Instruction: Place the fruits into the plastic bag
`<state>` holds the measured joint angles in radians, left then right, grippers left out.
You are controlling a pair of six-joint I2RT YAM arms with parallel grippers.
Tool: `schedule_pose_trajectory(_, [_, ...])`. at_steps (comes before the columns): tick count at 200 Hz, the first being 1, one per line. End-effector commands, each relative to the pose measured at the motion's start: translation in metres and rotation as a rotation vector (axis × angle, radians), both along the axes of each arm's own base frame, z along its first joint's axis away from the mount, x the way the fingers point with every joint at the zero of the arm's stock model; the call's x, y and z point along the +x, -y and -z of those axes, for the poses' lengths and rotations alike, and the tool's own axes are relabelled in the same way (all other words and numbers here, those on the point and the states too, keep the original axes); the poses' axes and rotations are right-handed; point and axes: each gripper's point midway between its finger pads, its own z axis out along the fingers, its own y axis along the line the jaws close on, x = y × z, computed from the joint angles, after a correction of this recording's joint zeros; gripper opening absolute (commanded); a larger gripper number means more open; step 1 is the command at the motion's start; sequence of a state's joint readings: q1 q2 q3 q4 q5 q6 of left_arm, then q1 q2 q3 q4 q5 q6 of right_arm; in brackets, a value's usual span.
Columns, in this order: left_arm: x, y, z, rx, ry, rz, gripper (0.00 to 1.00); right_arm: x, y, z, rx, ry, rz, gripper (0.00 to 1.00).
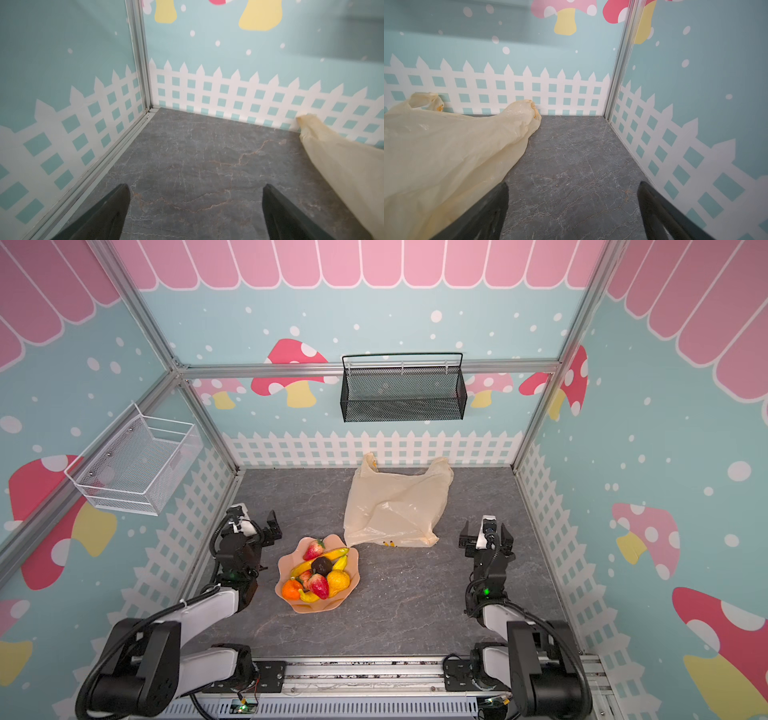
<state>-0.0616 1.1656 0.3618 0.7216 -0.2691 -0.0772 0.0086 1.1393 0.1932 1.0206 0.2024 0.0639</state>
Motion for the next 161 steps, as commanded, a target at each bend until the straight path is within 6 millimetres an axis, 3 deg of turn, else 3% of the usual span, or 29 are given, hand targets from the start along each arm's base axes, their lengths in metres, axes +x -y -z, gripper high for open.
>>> schedule_pose_trajectory(1, [-0.012,0.009,-0.005,-0.064,-0.031,0.038,0.99,-0.011,-0.005,0.01,0.043,-0.077,-0.026,0.97])
schedule_pose_trajectory(41, [-0.027,0.024,-0.039,-0.196,-0.057,0.114,0.99,-0.031,-0.017,-0.013,0.153,-0.078,-0.091,0.97])
schedule_pose_trajectory(80, [-0.033,0.052,-0.048,-0.342,-0.224,0.225,0.99,-0.028,-0.039,-0.017,0.263,-0.172,-0.198,0.97])
schedule_pose_trajectory(95, [-0.036,0.078,-0.048,-0.353,-0.323,0.319,0.94,-0.018,-0.052,-0.019,0.34,-0.234,-0.261,0.97])
schedule_pose_trajectory(126, [-0.046,0.133,-0.037,-0.323,-0.517,0.401,0.94,0.01,-0.098,-0.017,0.489,-0.383,-0.488,0.97])
schedule_pose_trajectory(161, [-0.059,0.184,-0.04,-0.404,-0.557,0.504,0.95,0.04,-0.109,0.004,0.551,-0.516,-0.521,0.99])
